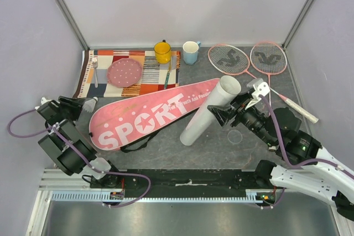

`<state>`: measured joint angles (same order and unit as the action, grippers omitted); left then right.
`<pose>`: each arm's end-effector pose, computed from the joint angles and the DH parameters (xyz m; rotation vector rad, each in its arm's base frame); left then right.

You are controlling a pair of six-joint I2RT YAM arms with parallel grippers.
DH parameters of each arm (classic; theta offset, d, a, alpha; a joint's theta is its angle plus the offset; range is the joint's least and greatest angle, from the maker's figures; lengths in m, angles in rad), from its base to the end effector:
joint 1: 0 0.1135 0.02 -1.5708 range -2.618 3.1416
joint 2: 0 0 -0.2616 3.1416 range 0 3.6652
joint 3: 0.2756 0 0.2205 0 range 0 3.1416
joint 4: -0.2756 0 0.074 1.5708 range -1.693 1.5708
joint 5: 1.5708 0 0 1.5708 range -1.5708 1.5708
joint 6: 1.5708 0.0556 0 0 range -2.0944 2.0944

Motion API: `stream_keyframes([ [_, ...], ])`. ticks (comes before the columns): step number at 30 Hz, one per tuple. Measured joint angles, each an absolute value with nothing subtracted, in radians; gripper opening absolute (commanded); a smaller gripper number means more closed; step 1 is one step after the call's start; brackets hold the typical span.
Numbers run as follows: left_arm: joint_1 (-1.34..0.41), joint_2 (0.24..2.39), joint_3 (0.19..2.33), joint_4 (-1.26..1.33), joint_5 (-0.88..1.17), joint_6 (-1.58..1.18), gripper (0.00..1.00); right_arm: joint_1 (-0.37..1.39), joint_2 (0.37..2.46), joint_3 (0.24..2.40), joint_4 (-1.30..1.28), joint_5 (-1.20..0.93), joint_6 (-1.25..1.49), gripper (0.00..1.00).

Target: Pack up the badminton gear

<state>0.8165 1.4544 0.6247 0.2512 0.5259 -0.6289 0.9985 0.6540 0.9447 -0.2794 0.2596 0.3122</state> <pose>0.2116 0.1845 0.1906 -1.1443 1.7543 -0.4504 0.0803 0.0983 0.3924 -0.3408 1.5844 0.8240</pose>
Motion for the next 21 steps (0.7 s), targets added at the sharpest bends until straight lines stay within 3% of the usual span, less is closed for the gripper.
stream_keyframes([
  [21, 0.683, 1.530, 0.589, 0.374, 0.469, -0.726, 0.55, 0.999, 0.670, 0.945, -0.280, 0.259, 0.311, 0.57],
])
